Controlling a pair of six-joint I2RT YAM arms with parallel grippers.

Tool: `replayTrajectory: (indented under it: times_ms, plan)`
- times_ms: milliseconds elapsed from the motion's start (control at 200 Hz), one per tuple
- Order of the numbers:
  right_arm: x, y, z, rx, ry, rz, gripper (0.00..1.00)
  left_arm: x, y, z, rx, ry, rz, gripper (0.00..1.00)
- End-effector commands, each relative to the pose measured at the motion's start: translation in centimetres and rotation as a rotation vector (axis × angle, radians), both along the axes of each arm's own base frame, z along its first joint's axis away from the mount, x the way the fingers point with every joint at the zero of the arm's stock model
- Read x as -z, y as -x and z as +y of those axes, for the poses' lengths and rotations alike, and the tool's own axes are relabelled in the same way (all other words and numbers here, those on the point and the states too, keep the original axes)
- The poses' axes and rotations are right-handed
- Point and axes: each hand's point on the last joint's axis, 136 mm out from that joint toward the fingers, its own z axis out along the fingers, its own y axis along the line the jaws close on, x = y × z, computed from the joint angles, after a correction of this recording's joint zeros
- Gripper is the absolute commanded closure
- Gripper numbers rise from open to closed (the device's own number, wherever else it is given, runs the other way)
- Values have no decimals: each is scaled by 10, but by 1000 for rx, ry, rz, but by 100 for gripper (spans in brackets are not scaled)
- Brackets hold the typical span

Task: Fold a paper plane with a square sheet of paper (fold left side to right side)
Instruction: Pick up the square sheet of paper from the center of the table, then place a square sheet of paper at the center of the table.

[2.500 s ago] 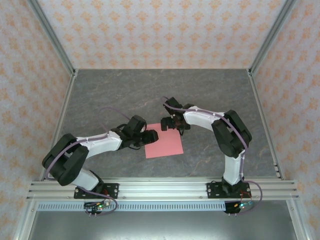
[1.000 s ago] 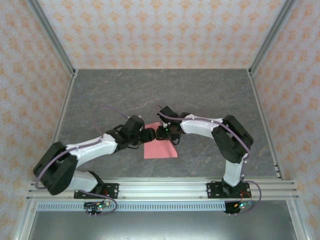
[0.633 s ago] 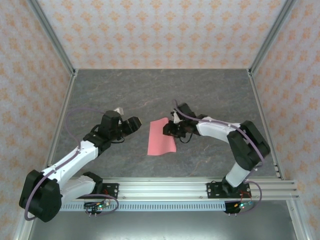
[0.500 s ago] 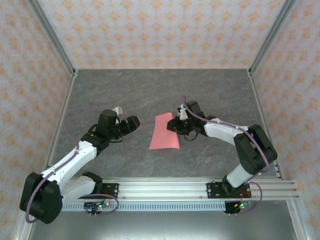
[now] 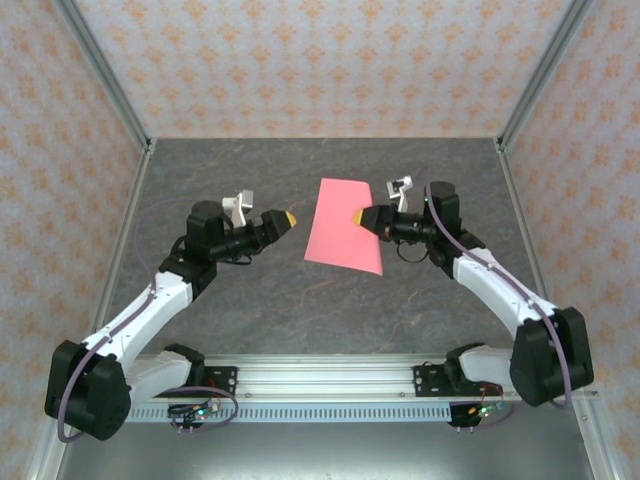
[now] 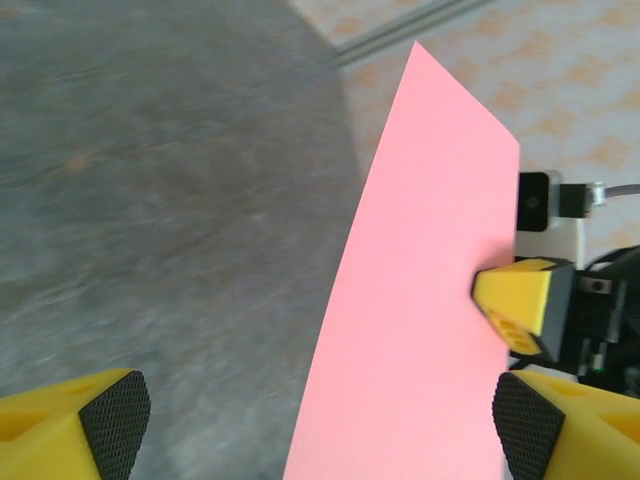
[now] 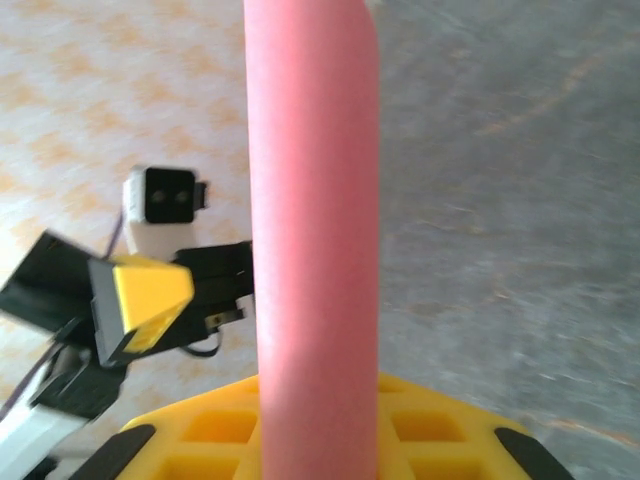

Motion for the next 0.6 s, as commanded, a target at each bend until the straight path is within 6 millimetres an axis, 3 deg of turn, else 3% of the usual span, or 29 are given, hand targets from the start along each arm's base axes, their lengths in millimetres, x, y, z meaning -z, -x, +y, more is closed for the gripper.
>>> replayTrajectory:
  times_ms: [0,190,375,505,590]
  plan:
    - [-59,21,4,-93,-78,-131,78,-63,3,-16,112,122,-153,7]
    - [-85,29,5,-106,-119,-159,78,-83,2,-32,163,174,-195,8]
    - [-86,34,10,-122,-127,-154,78,-93,11,-60,239,192,-221,11]
    - [-85,36,13,-127,-133,-155,78,-96,11,-68,249,196,-227,22]
    - [-84,37,14,-129,-134,-153,78,-97,11,-69,248,197,-227,36]
